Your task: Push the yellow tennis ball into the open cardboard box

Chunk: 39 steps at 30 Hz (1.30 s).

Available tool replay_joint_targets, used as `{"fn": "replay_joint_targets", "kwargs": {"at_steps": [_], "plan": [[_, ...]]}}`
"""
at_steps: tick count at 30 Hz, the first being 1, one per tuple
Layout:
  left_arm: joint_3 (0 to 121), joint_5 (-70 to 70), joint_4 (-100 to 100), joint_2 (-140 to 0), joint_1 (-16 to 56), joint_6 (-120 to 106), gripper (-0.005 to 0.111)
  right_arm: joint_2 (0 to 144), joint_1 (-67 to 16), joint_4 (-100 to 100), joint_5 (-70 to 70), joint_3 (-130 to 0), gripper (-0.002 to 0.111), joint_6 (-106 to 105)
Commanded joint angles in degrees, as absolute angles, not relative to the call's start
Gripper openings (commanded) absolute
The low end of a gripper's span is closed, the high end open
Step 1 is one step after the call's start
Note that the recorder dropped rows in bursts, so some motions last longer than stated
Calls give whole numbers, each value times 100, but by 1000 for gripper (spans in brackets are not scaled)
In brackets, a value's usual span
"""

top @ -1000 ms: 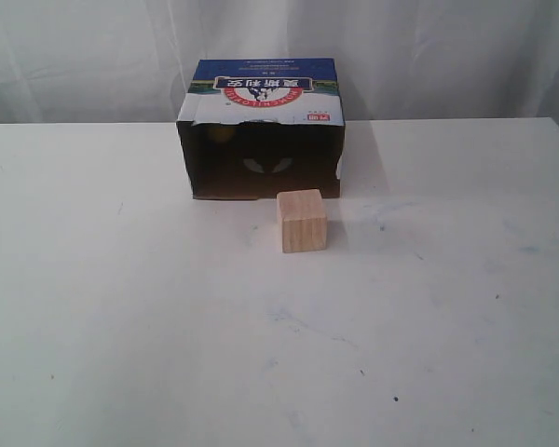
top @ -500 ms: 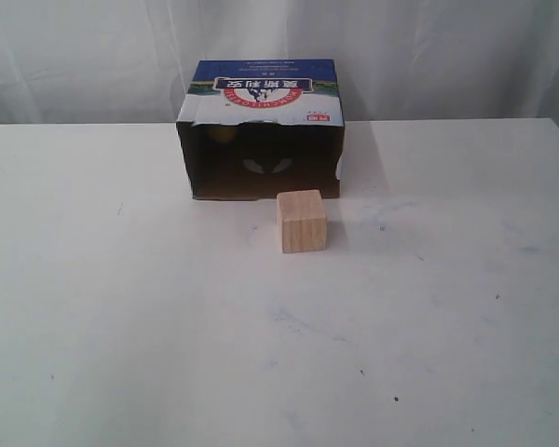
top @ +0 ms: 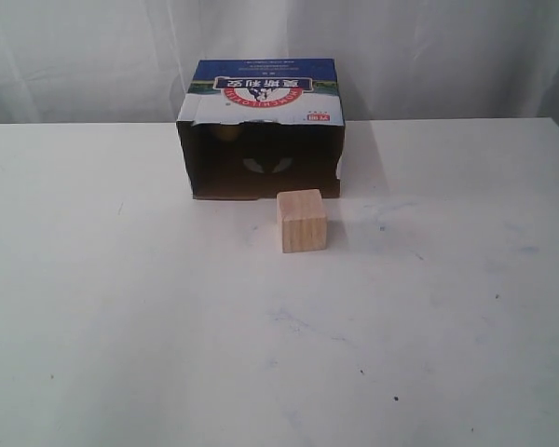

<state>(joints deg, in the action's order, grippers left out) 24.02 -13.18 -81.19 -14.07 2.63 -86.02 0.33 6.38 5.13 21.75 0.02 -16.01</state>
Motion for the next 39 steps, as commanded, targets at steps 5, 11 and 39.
{"fn": "replay_joint_targets", "kwargs": {"at_steps": [5,11,39], "plan": [[2376,-1354,-8222,-1357,245,-8590,0,0,624,459,2147,0,0,-1649],[2376,-1829,-8161,-1357,245,-8603,0,0,624,459,2147,0,0,-1649],[156,-497,-777,-982,-1777,-1132,0,0,624,490,2147,0,0,-1649]]}}
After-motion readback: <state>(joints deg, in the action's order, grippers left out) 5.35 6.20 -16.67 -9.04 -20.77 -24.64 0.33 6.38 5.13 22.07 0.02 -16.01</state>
